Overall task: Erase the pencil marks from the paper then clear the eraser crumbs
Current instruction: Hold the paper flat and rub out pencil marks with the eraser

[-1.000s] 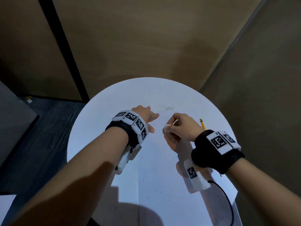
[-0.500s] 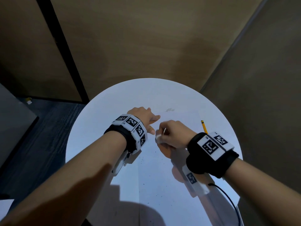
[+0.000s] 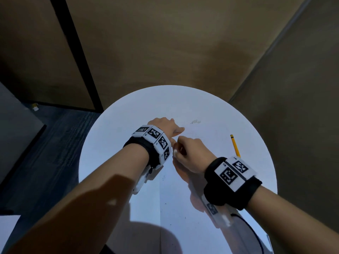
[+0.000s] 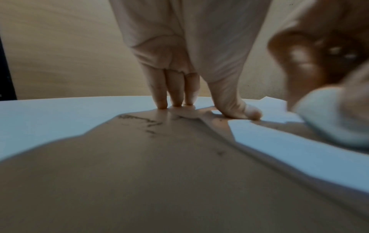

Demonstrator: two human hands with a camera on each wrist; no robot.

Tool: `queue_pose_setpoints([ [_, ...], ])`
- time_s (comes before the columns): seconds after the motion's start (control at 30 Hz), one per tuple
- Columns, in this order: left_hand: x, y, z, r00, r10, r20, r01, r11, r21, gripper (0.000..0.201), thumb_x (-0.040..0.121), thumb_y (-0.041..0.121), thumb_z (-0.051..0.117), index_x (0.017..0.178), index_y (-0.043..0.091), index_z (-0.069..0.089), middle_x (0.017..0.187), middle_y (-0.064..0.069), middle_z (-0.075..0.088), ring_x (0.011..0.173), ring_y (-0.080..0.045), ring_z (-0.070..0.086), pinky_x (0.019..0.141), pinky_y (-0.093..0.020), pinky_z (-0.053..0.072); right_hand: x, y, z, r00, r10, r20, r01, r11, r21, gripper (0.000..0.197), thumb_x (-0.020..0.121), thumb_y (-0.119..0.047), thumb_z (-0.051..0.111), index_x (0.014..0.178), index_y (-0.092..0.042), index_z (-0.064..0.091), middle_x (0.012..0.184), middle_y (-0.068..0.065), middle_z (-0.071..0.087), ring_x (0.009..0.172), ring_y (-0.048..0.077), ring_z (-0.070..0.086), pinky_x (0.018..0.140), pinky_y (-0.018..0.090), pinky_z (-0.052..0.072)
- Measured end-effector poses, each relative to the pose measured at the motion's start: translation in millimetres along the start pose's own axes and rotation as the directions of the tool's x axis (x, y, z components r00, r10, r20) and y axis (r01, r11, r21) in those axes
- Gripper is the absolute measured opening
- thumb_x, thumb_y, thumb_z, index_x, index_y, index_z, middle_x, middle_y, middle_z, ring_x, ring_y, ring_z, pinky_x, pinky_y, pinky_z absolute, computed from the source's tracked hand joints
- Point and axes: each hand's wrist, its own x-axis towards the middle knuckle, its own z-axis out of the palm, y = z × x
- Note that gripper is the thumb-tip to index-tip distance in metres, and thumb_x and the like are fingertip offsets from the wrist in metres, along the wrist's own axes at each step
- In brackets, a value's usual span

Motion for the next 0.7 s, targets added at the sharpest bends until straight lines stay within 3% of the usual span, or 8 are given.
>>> queue_pose_setpoints([
  [0.13,0,-1,-1,1.0,-0.002,0.008,0.002,1.0,0.005,0.06,0.093,0.045,0.054,0.146,0.038,0.028,0.153,-0.006,0.029,0.128,-0.03,0.043,0.095,-0.037,0.044,-9,-6,-10,0.984,-0.042,0.176,0.054,0.996,-0.065,0.034,0.091,-0.011,0.05,0.065,-0.028,0.034,0.068,-0.005,0.046,0.065,0.014,0.043,0.05,0.01,0.032],
  [0.23,-3,-1,1,1.0,-0.007,-0.021,0.007,1.0,-0.003,0.059,0.094,0.041,0.054,0.146,0.043,0.026,0.157,0.0,0.022,0.132,-0.027,0.039,0.097,-0.037,0.042,3,-4,-10,0.998,0.022,0.066,-0.022,1.0,-0.002,0.013,0.091,-0.014,0.051,0.079,-0.015,0.046,0.086,0.007,0.06,0.075,0.016,0.045,0.055,0.02,0.03],
  [0.33,-3,-1,1,1.0,-0.006,-0.014,0.006,1.0,-0.007,0.061,0.094,0.044,0.053,0.147,0.042,0.022,0.159,0.0,0.015,0.136,-0.027,0.036,0.1,-0.037,0.04,-1,-2,0,1.0,0.024,0.016,-0.024,1.0,-0.001,0.008,0.093,-0.015,0.046,0.086,-0.015,0.042,0.096,0.011,0.063,0.078,0.018,0.043,0.064,0.025,0.029],
  [0.47,-4,-2,-1,1.0,0.003,-0.014,-0.003,1.0,-0.008,0.064,0.091,0.05,0.054,0.147,0.041,0.024,0.158,0.001,0.017,0.135,-0.027,0.037,0.098,-0.036,0.041,-10,-2,-8,0.984,-0.012,0.178,0.017,0.999,-0.031,0.022,0.091,-0.014,0.051,0.072,-0.02,0.041,0.074,-0.005,0.052,0.072,0.015,0.044,0.051,0.017,0.031],
  [0.6,-6,-2,2,0.999,-0.016,-0.036,0.014,0.999,-0.047,0.059,0.092,0.048,0.053,0.145,0.043,0.027,0.155,0.004,0.026,0.134,-0.025,0.039,0.099,-0.036,0.04,4,6,-6,0.998,0.068,-0.01,-0.067,0.995,0.077,0.008,0.091,-0.018,0.054,0.085,-0.012,0.052,0.087,0.004,0.06,0.078,0.013,0.045,0.052,0.008,0.03],
  [0.7,-6,-2,0,1.0,-0.004,-0.028,0.004,1.0,-0.027,0.054,0.095,0.046,0.05,0.145,0.043,0.028,0.156,0.003,0.024,0.132,-0.026,0.04,0.097,-0.035,0.041,-7,6,2,1.0,0.015,0.0,-0.015,1.0,0.022,0.014,0.095,-0.016,0.046,0.082,-0.016,0.042,0.083,0.001,0.055,0.074,0.013,0.043,0.051,0.009,0.03],
])
